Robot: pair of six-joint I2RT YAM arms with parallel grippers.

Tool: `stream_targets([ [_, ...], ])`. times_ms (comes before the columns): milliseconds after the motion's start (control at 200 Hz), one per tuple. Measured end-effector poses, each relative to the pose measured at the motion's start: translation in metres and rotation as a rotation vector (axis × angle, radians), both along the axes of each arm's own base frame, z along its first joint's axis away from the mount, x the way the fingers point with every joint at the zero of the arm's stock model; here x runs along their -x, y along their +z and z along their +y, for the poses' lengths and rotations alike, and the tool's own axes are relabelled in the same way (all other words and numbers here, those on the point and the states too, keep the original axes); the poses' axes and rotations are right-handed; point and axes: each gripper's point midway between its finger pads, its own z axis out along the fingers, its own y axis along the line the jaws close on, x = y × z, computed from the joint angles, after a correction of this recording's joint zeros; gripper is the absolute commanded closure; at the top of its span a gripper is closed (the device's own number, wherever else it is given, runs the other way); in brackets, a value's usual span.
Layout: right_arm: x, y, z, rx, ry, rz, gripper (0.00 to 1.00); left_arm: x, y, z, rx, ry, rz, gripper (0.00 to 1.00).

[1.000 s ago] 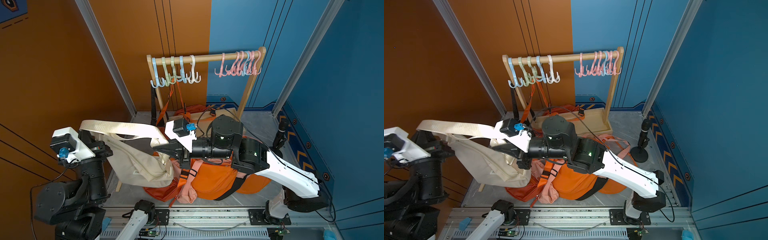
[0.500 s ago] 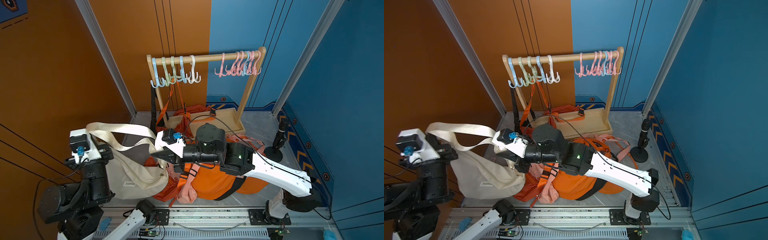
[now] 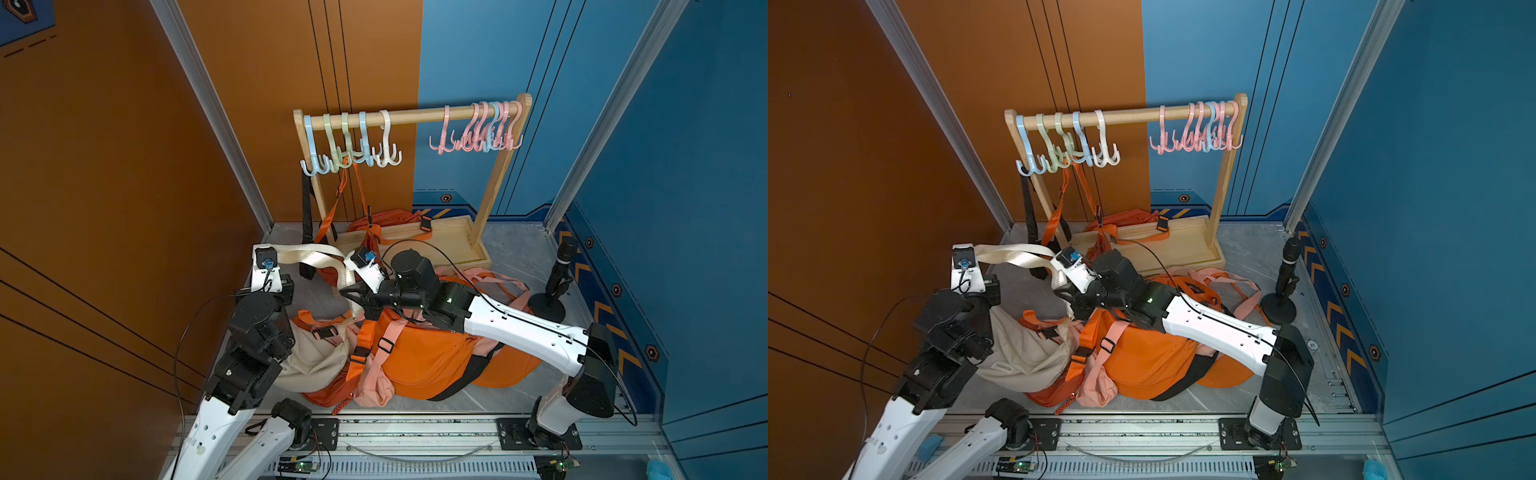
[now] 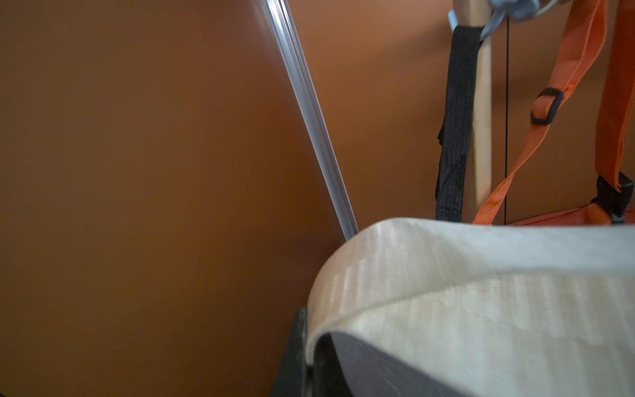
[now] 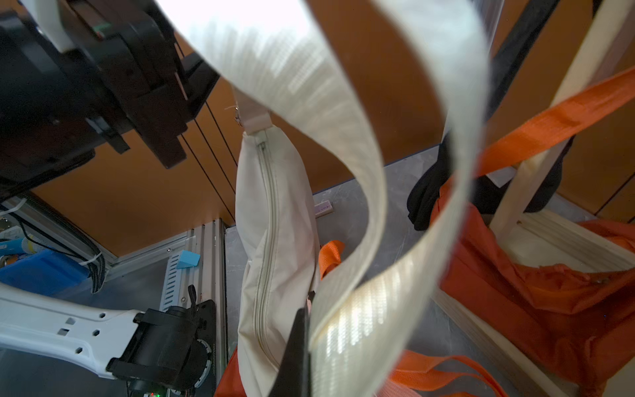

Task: Take the bag off the hook
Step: Place the bag inside the bag.

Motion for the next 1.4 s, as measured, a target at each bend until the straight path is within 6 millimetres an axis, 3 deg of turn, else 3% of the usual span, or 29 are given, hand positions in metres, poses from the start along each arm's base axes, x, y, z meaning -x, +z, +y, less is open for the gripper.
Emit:
stream_targets([
  [215, -0.029, -0.044, -0.020, 0.007, -0.085, 0.083, 1.00, -0.031, -0.067, 0.014, 0.223, 0.012, 0.077, 1.00],
  [410, -0.044, -0.063, -0.033, 0.002, -0.134, 0.119, 1.00, -0.054, -0.124, 0.003, 0.380, -0.023, 0.166, 1.00],
  [666, -0.061, -0.072, -0.034, -0.019, -0.167, 0.127, 1.00, -0.080, -0.165, -0.026, 0.445, -0.079, 0.232, 1.00],
  [911, -0.091, -0.119, -0.045, 0.009, -0.240, 0.221, 1.00, -0.094, -0.195, -0.043, 0.477, -0.092, 0.268, 0.99],
  [1086, -0.115, -0.138, -0.059, 0.002, -0.301, 0.284, 1.00, -0.098, -0.216, -0.051, 0.494, -0.090, 0.287, 0.88],
  [1176, -0.121, -0.142, -0.065, -0.002, -0.322, 0.303, 0.95, -0.097, -0.229, -0.054, 0.503, -0.082, 0.303, 0.77],
  [1286, -0.122, -0.142, -0.066, -0.008, -0.330, 0.317, 0.82, -0.095, -0.239, -0.057, 0.509, -0.078, 0.317, 0.58],
  [1396, -0.123, -0.142, -0.067, -0.011, -0.335, 0.322, 0.68, -0.097, -0.236, -0.061, 0.526, -0.083, 0.294, 0.47],
])
